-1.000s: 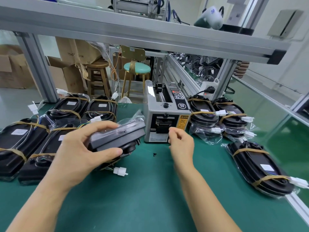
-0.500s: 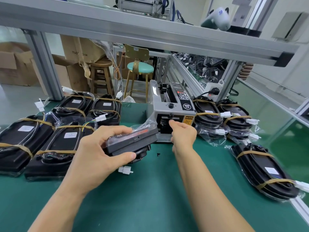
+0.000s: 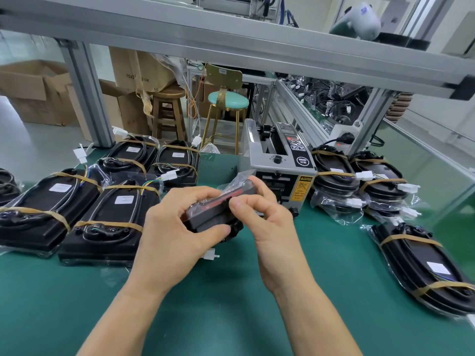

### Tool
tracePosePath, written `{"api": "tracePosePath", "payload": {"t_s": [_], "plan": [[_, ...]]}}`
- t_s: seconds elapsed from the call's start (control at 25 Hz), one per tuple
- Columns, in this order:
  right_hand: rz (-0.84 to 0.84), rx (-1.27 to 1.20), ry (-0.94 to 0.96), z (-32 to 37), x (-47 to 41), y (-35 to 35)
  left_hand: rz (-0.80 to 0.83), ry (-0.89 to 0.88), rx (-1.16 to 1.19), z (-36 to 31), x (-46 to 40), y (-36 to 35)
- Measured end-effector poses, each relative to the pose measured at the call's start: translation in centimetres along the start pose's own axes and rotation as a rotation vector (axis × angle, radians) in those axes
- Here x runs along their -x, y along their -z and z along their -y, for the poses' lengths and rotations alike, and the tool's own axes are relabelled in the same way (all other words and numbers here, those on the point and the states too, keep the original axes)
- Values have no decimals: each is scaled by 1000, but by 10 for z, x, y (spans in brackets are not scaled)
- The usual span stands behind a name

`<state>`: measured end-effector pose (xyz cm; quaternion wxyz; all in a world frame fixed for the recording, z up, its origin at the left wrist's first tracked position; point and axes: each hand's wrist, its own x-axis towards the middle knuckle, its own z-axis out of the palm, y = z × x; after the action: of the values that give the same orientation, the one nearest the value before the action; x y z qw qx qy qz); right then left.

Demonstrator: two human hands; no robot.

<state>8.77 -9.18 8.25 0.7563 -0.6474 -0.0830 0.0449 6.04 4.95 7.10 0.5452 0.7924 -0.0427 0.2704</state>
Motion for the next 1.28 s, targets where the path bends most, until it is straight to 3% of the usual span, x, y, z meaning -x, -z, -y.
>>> {"api": "tracePosePath", "payload": {"t_s": [0.6,1.16,1.28], "plan": [[-23,17,23,-5,-4,0,-7,-9,29,-4,1,-2],[-199,142,131,-16,-2,-8,-6,-14,13,-2,0,-3],[-217,60,141,-18,-3,-8,-5,-8,19,-1,0,-4]]}}
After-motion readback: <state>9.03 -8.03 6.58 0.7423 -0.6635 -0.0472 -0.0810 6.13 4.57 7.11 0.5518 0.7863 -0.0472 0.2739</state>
